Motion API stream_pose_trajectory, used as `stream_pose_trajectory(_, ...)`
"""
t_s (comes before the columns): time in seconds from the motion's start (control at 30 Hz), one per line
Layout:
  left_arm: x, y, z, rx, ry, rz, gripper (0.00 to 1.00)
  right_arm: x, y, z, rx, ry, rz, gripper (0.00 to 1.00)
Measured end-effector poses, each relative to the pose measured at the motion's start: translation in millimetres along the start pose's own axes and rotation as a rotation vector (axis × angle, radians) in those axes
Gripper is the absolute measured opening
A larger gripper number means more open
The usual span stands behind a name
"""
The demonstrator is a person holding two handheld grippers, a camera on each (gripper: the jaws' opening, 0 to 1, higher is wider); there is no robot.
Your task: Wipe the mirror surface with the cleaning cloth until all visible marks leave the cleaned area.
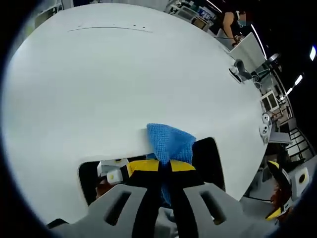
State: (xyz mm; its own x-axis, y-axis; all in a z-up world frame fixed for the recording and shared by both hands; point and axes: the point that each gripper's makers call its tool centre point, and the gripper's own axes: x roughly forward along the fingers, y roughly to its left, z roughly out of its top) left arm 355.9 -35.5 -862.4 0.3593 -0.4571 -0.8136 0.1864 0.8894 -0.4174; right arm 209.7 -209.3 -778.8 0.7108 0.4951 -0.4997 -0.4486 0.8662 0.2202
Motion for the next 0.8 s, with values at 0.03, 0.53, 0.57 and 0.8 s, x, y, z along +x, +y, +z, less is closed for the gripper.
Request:
stream_pose_trajectory(0.03, 0.7, -0.1, 2.3, -0.003, -0.005, 0.003, 0.03, 0.1, -1.1, 0.3, 0.001, -0.002, -0.001, 0.99)
stream_pose_trajectory(0.53, 2.8, -2.2, 5.0, 0.006, 0.000, -0.007, 0.03, -1.0, -1.2, -0.4, -0.006, 0.008, -0.012, 0.99)
stream_pose_trajectory(0.57, 2.9, -2.3, 5.0, 0.006, 0.000, -0.008, 0.03, -0.3, -1.1, 0.0, -0.011, 0.008, -0.013, 0.99)
stream_pose_trajectory(0.8, 3.8, -2.0, 5.6, 0.009, 0.003, -0.012, 0.03, 1.4, 1.2, -0.1, -0.017, 0.016, -0.008, 0.99)
